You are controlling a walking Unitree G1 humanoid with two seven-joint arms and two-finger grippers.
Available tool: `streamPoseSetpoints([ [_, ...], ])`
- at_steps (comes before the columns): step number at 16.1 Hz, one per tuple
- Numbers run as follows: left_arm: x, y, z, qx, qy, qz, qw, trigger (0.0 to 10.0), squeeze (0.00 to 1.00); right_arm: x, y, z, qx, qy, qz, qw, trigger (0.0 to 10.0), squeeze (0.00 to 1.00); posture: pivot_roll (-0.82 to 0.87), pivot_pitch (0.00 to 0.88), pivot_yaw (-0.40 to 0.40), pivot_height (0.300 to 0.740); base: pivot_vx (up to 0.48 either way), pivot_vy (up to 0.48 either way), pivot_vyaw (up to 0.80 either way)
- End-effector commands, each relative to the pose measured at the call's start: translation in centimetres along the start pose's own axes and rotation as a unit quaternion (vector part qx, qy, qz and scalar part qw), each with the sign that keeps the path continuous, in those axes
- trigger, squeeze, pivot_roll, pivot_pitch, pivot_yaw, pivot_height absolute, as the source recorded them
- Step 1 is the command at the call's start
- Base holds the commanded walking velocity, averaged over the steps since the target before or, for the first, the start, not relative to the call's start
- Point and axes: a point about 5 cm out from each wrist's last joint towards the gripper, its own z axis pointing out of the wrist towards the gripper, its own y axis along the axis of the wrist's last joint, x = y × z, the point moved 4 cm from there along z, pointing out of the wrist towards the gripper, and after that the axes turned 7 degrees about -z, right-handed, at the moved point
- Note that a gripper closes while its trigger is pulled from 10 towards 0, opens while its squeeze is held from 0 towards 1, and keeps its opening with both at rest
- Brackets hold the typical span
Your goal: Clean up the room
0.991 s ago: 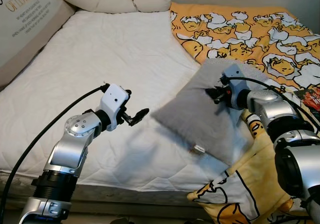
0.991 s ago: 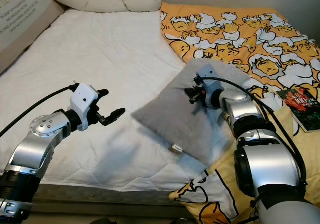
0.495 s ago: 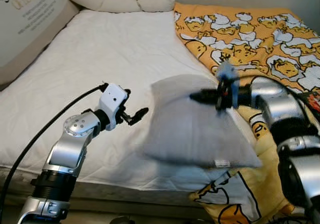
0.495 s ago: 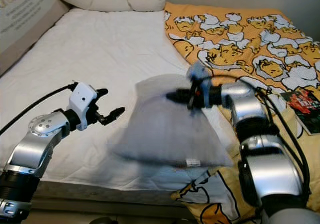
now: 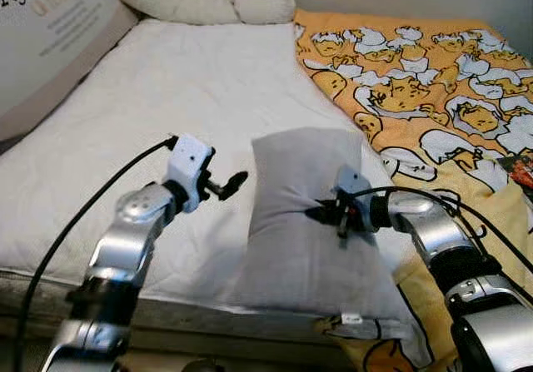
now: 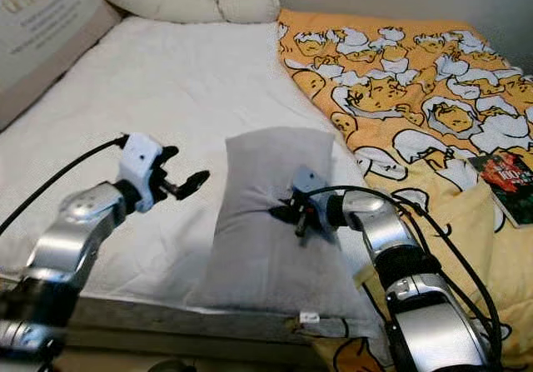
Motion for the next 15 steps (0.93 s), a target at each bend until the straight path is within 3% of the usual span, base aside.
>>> streamPoseSetpoints([
  [1, -0.2, 0.0, 0.8, -0.003, 0.001, 0.010, 1.000, 10.0, 0.71, -0.8, -0.2, -0.6, 0.004, -0.026, 0.015, 1.000, 10.0, 1.00, -0.02, 0.000, -0.020, 0.740, 0.000, 0.000, 0.00],
  [2, -0.3, -0.4, 1.6, 0.003, -0.002, -0.010, 1.000, 10.0, 1.00, -0.9, -0.2, -0.9, -0.001, -0.029, 0.021, 0.999, 10.0, 1.00, -0.02, 0.000, -0.019, 0.740, 0.000, 0.000, 0.00],
  [6, -1.2, -2.5, 3.5, 0.047, -0.018, -0.076, 0.996, 10.0, 1.00, -1.4, 1.2, -2.0, -0.066, -0.037, 0.045, 0.996, 10.0, 1.00, -0.03, 0.000, -0.001, 0.740, 0.000, 0.000, 0.00],
  [8, -3.1, -4.8, 4.3, 0.076, -0.050, -0.125, 0.988, 10.0, 1.00, -1.4, 2.0, -2.8, -0.106, -0.038, 0.078, 0.991, 10.0, 1.00, -0.05, 0.000, 0.018, 0.740, 0.000, 0.000, 0.00],
  [13, -5.9, -7.3, 4.3, 0.108, -0.106, -0.170, 0.974, 10.0, 1.00, -0.8, 1.6, -3.5, -0.135, -0.051, 0.129, 0.981, 10.0, 1.00, -0.06, 0.000, 0.022, 0.740, 0.000, 0.000, 0.00],
  [15, -6.3, -7.7, 4.1, 0.108, -0.121, -0.179, 0.970, 10.0, 1.00, -1.6, 0.1, -4.4, -0.121, -0.097, 0.169, 0.973, 10.0, 1.00, -0.05, 0.000, 0.008, 0.740, 0.000, 0.000, 0.00],
])
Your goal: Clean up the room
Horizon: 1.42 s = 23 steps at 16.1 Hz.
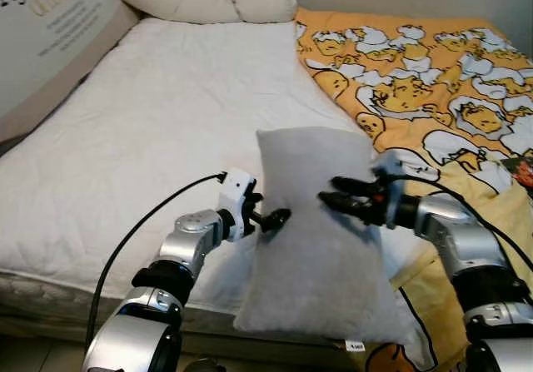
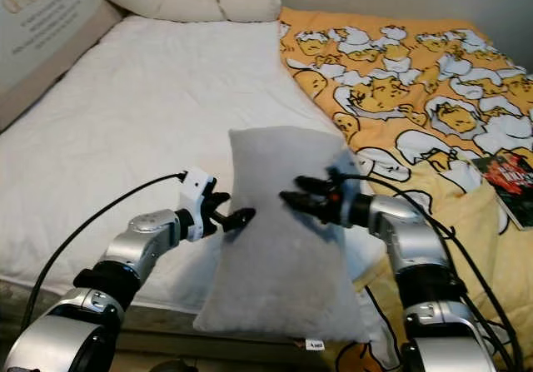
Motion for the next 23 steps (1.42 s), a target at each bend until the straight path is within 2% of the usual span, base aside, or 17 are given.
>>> streamPoseSetpoints([
  [1, -0.1, -0.6, -0.1, 0.006, -0.013, -0.009, 1.000, 10.0, 1.00, -1.1, -0.2, -1.0, -0.003, -0.035, 0.014, 0.999, 10.0, 1.00, -0.05, 0.000, 0.008, 0.740, 0.000, 0.000, 0.00],
  [3, -0.2, -1.3, -0.6, 0.022, -0.033, -0.020, 0.999, 10.0, 1.00, -2.8, -0.5, -2.9, -0.022, -0.076, 0.062, 0.995, 10.0, 1.00, -0.05, 0.000, 0.004, 0.740, 0.000, 0.000, 0.00],
  [5, 0.5, -1.7, -1.2, 0.026, -0.032, -0.027, 0.999, 10.0, 1.00, -4.6, -1.2, -5.1, -0.020, -0.126, 0.092, 0.988, 10.0, 1.00, -0.05, 0.000, 0.013, 0.740, 0.000, 0.000, 0.00],
  [7, 1.6, -1.5, -1.9, 0.019, -0.013, -0.037, 0.999, 10.0, 1.00, -5.2, -2.4, -6.4, -0.002, -0.145, 0.108, 0.984, 10.0, 1.00, -0.05, 0.000, 0.015, 0.740, 0.000, 0.000, 0.00],
  [8, 2.9, -1.3, -2.8, 0.009, 0.007, -0.051, 0.999, 10.0, 1.00, -5.1, -3.9, -7.1, 0.017, -0.148, 0.127, 0.981, 10.0, 1.00, -0.06, 0.000, 0.020, 0.740, 0.000, 0.000, 0.00],
  [10, 4.0, -1.2, -3.7, 0.006, 0.021, -0.072, 0.997, 10.0, 1.00, -4.5, -5.4, -7.0, 0.030, -0.139, 0.154, 0.978, 10.0, 1.00, -0.06, 0.000, 0.021, 0.740, 0.000, 0.000, 0.00],
  [12, 4.4, -1.3, -4.1, -0.002, 0.018, -0.125, 0.992, 10.0, 1.00, -3.8, -6.9, -6.5, 0.040, -0.135, 0.189, 0.972, 10.0, 1.00, -0.05, 0.000, 0.019, 0.740, 0.000, 0.000, 0.00],
  [13, 4.6, -1.5, -4.3, -0.012, 0.017, -0.175, 0.984, 10.0, 1.00, -3.2, -7.7, -6.1, 0.035, -0.125, 0.222, 0.966, 10.0, 1.00, -0.05, 0.000, 0.020, 0.740, 0.000, 0.000, 0.00],
  [16, 4.6, -1.6, -4.2, -0.028, 0.013, -0.228, 0.973, 10.0, 1.00, -2.3, -8.2, -5.3, 0.010, -0.106, 0.278, 0.955, 10.0, 1.00, -0.05, 0.000, 0.015, 0.740, 0.000, 0.000, 0.00],
  [17, 4.1, -1.9, -3.8, -0.020, 0.002, -0.240, 0.971, 10.0, 1.00, -1.5, -8.9, -4.7, 0.024, -0.094, 0.281, 0.955, 10.0, 1.00, -0.05, 0.000, 0.017, 0.740, 0.000, 0.000, 0.00],
  [19, 2.8, -2.8, -2.7, 0.013, -0.008, -0.213, 0.977, 10.0, 1.00, -0.8, -10.1, -4.0, 0.045, -0.099, 0.288, 0.952, 10.0, 1.00, -0.05, 0.000, 0.018, 0.740, 0.000, 0.000, 0.00],
  [20, 1.6, -3.2, -1.8, 0.020, -0.023, -0.206, 0.978, 10.0, 0.89, -0.4, -10.7, -3.4, 0.054, -0.104, 0.295, 0.948, 10.0, 1.00, -0.06, 0.000, 0.019, 0.740, 0.000, 0.000, 0.00],
  [21, 1.2, -3.3, -1.3, 0.022, -0.024, -0.206, 0.978, 10.0, 0.64, -0.2, -10.7, -3.1, 0.054, -0.103, 0.298, 0.948, 10.0, 1.00, -0.06, 0.000, 0.020, 0.740, 0.000, 0.000, 0.00],
  [22, 0.7, -3.6, -0.9, 0.030, -0.024, -0.202, 0.979, 10.0, 0.07, 0.0, -10.8, -2.7, 0.055, -0.103, 0.303, 0.946, 10.0, 1.00, -0.06, 0.000, 0.022, 0.740, 0.000, 0.000, 0.00],
  [23, 0.4, -3.9, -0.6, 0.038, -0.022, -0.197, 0.979, 10.0, 0.00, 0.2, -10.9, -2.4, 0.057, -0.102, 0.306, 0.945, 10.0, 1.00, -0.06, 0.000, 0.022, 0.740, 0.000, 0.000, 0.00],
])
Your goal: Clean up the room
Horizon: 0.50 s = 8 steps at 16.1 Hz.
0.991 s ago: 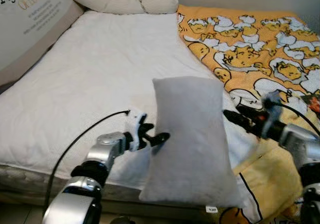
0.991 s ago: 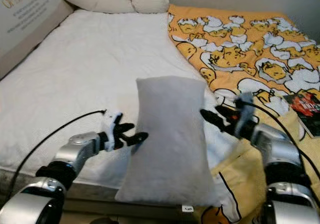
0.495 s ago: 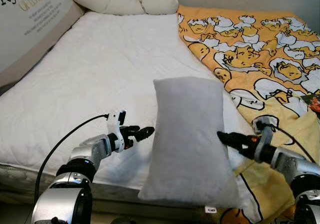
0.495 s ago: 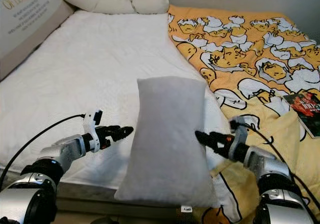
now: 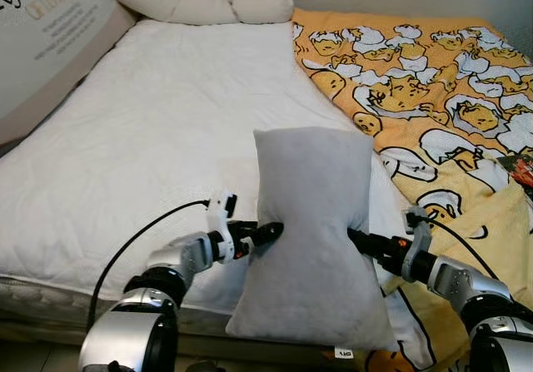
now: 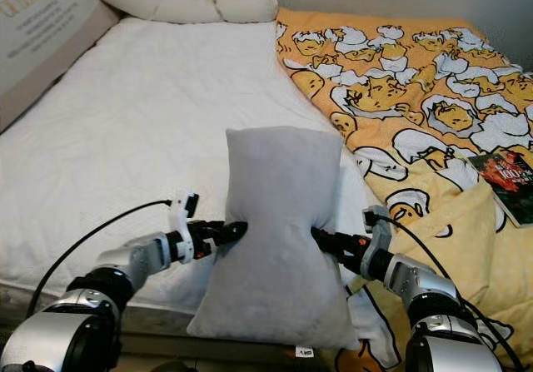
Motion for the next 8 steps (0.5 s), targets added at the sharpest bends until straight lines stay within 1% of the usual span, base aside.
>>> streamPoseSetpoints([
  [1, -0.3, -0.3, 0.4, 0.014, 0.005, 0.016, 1.000, 10.0, 0.00, 0.6, -0.4, 0.9, 0.014, 0.004, -0.005, 1.000, 10.0, 1.00, -0.06, 0.000, 0.023, 0.740, 0.000, 0.000, 0.00],
  [2, -0.5, -0.5, 0.6, 0.017, 0.000, 0.016, 1.000, 10.0, 0.00, 0.9, -0.5, 1.3, 0.013, 0.007, -0.007, 1.000, 10.0, 0.00, -0.06, 0.000, 0.025, 0.740, 0.000, 0.000, 0.00],
  [4, -1.3, -0.6, 1.0, 0.015, -0.027, 0.017, 0.999, 10.0, 0.00, 2.2, -0.4, 2.3, 0.006, 0.037, -0.004, 0.999, 10.0, 0.00, -0.06, 0.000, 0.025, 0.740, 0.000, 0.000, 0.00],
  [5, -1.4, -0.6, 1.0, 0.017, -0.033, 0.018, 0.999, 10.0, 0.00, 2.3, -0.4, 2.4, 0.008, 0.035, -0.011, 0.999, 7.9, 0.00, -0.06, 0.000, 0.027, 0.740, 0.000, 0.000, 0.00],
  [6, -1.6, -0.6, 1.1, 0.019, -0.039, 0.020, 0.999, 5.5, 0.00, 2.3, -0.7, 2.5, 0.015, 0.031, -0.022, 0.999, 0.0, 0.00, -0.06, 0.000, 0.027, 0.740, 0.000, 0.000, 0.00],
  [7, -1.6, -0.7, 1.0, 0.022, -0.040, 0.016, 0.999, 1.6, 0.00, 2.2, -1.0, 2.6, 0.021, 0.024, -0.026, 0.999, 0.0, 0.00, -0.06, 0.000, 0.025, 0.740, 0.000, 0.000, 0.00],
  [8, -1.5, -0.7, 1.0, 0.022, -0.038, 0.011, 0.999, 0.0, 0.00, 2.2, -1.0, 2.7, 0.016, 0.020, -0.018, 1.000, 0.0, 0.00, -0.06, 0.000, 0.025, 0.740, 0.000, 0.000, 0.00],
])
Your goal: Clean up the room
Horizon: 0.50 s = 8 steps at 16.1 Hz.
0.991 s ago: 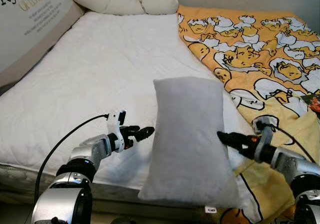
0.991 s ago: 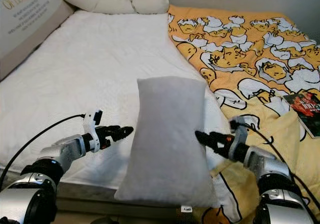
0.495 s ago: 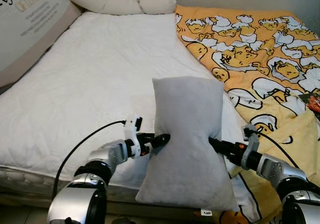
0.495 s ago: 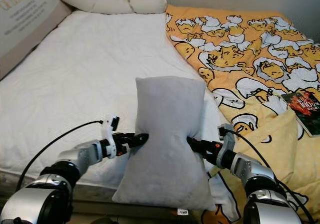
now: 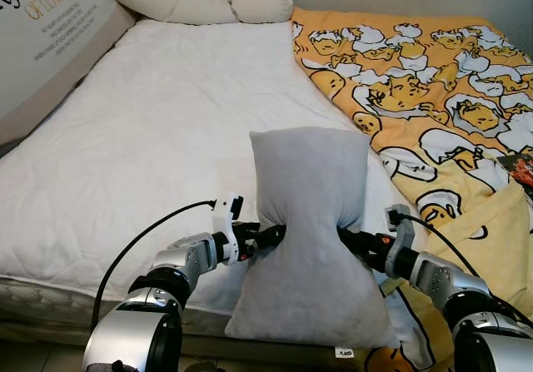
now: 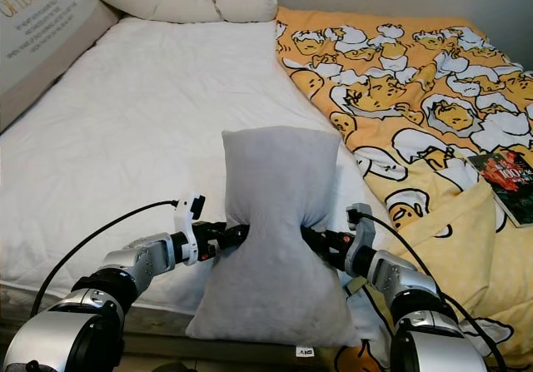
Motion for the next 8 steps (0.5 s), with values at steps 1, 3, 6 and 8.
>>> streamPoseSetpoints([
  [1, -0.69, -0.27, 0.56, 0.014, -0.013, 0.002, 1.000, 0.0, 0.00, 0.61, -0.65, 0.81, 0.015, 0.001, 0.002, 1.000, 0.0, 0.00, -0.06, 0.000, 0.025, 0.740, 0.000, 0.000, 0.00],
  [3, -0.38, -0.39, 0.39, 0.018, -0.004, 0.004, 1.000, 0.0, 0.00, 0.80, -0.42, 1.10, 0.003, 0.000, 0.002, 1.000, 0.0, 0.00, -0.05, 0.000, 0.024, 0.740, 0.000, 0.000, 0.00],
  [6, -0.33, -0.17, 0.34, 0.014, -0.002, 0.019, 1.000, 0.0, 0.00, 1.17, -0.27, 1.51, 0.004, 0.004, -0.011, 1.000, 0.0, 0.00, -0.05, 0.000, 0.024, 0.740, 0.000, 0.000, 0.00],
  [8, -0.23, -0.13, 0.31, 0.012, 0.003, 0.016, 1.000, 0.0, 0.00, 1.07, -0.07, 1.65, 0.001, -0.007, -0.022, 1.000, 0.0, 0.00, -0.05, 0.000, 0.023, 0.740, 0.000, 0.000, 0.00],
])
